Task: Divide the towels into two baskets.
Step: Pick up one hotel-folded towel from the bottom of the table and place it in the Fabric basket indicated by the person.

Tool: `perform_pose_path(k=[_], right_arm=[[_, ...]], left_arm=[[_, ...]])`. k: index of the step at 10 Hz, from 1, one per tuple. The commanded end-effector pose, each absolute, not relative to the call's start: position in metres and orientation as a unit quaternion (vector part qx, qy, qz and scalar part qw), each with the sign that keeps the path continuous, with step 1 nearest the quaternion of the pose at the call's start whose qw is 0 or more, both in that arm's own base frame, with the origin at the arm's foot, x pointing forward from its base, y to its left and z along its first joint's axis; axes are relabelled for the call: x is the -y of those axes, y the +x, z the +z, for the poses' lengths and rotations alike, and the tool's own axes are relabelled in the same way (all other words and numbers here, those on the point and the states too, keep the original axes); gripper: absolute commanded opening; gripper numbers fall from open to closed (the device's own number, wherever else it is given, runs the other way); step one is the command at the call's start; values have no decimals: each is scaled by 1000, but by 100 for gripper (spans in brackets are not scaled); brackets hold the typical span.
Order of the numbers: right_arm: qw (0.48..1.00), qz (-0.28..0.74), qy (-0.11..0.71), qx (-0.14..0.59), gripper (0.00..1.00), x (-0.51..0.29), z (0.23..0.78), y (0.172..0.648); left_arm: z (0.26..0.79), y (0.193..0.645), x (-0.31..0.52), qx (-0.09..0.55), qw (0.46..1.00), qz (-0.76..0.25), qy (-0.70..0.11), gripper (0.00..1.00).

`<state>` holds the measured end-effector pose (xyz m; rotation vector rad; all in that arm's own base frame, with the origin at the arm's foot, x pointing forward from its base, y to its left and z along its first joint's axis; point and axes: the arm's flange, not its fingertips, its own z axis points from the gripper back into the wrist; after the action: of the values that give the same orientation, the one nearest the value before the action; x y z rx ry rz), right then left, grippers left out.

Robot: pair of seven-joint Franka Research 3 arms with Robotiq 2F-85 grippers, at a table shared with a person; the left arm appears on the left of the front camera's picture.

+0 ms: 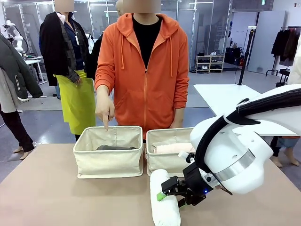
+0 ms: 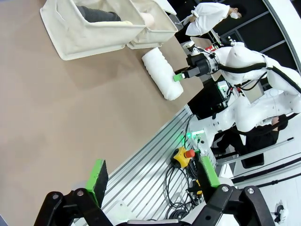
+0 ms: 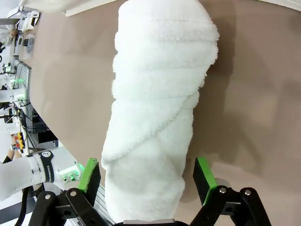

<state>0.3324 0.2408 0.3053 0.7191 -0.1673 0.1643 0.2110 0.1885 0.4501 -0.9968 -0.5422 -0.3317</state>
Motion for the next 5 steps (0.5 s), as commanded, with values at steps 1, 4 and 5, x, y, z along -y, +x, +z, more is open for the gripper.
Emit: perform_pose_path(k=[1, 4, 5], right_arm=[[930, 68, 347, 100, 100, -256, 299, 333], [922, 86, 361, 114, 80, -261, 291, 335], [922, 86, 361, 114, 74, -261, 289, 336]], left_arm=[[455, 209, -189, 263, 823, -157, -479, 96], [455, 209, -189, 263, 823, -157, -479, 96], [455, 209, -189, 263, 823, -157, -479, 96]])
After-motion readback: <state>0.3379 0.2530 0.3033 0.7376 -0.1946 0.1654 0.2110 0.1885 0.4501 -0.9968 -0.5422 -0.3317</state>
